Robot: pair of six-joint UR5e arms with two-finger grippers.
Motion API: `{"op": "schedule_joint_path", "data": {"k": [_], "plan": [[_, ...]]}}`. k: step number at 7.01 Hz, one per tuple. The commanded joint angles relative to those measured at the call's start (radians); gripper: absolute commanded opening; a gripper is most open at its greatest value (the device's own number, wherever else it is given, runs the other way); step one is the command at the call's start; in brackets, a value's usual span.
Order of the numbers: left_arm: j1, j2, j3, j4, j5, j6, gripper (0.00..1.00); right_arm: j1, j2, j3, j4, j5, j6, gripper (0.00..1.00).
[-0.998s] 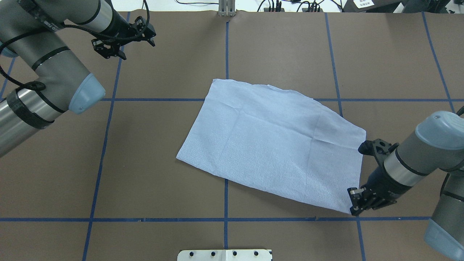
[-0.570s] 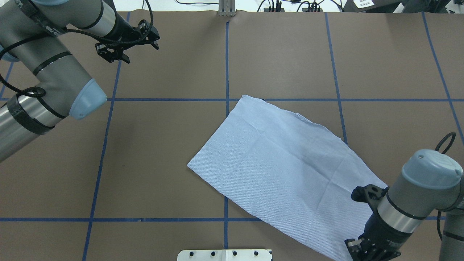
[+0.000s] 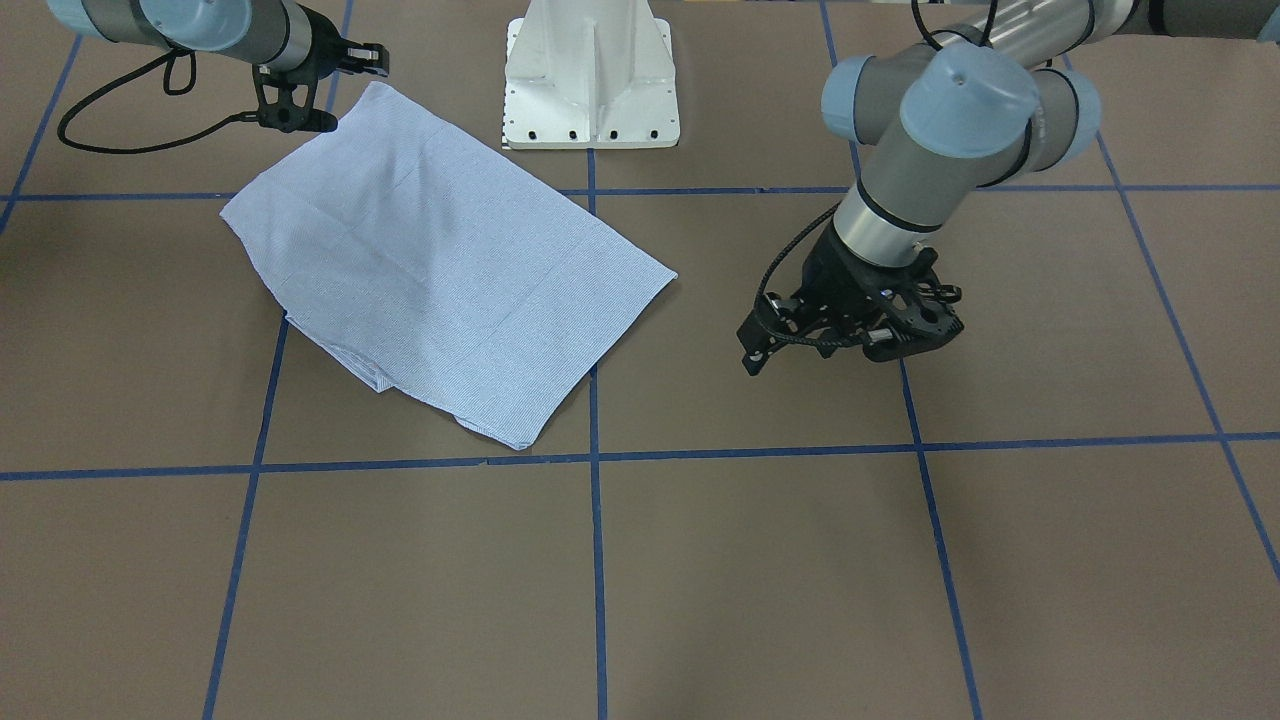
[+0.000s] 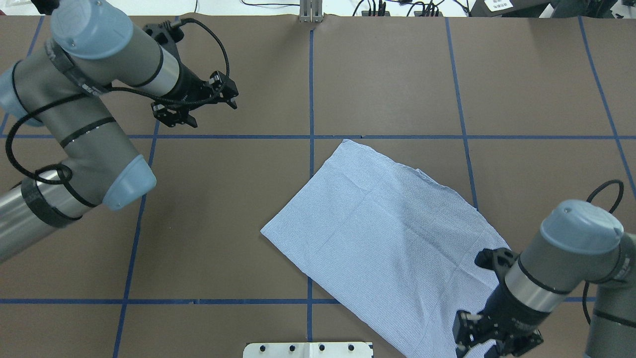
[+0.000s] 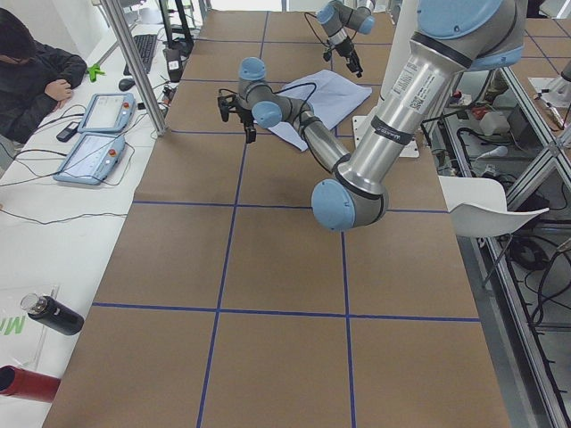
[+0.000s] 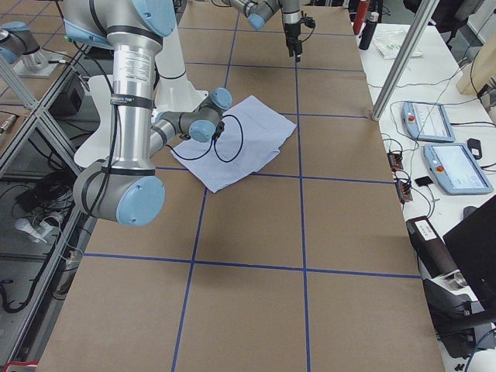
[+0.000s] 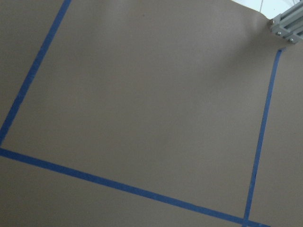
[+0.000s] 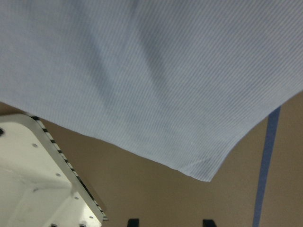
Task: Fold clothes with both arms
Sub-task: 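Move the left gripper to the shirt corner while the right moves to the far corner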
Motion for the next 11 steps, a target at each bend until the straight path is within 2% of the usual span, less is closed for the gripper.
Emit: {"op": "schedule_joint_path", "data": {"k": [1, 2, 3, 5, 11], "plan": [[0.179, 0.019, -0.071, -0.004, 0.015, -0.204, 0.98, 0.239, 0.170, -0.062, 0.002, -0.009, -0.007, 1.00], [0.281, 0.008, -0.068, -0.005, 0.093, -0.284, 0.98, 0.308, 0.215, -0.061, 0.002, -0.041, -0.009, 1.00], [0.320, 0.002, -0.045, -0.005, 0.126, -0.311, 0.98, 0.348, 0.243, -0.064, 0.001, -0.058, -0.033, 1.00], [0.323, -0.037, 0.059, -0.008, 0.187, -0.313, 0.96, 0.352, 0.298, -0.081, 0.001, -0.133, -0.036, 1.00], [0.391, -0.025, 0.072, 0.004, 0.215, -0.316, 0.87, 0.353, 0.311, -0.086, 0.001, -0.153, -0.035, 1.00]]}}
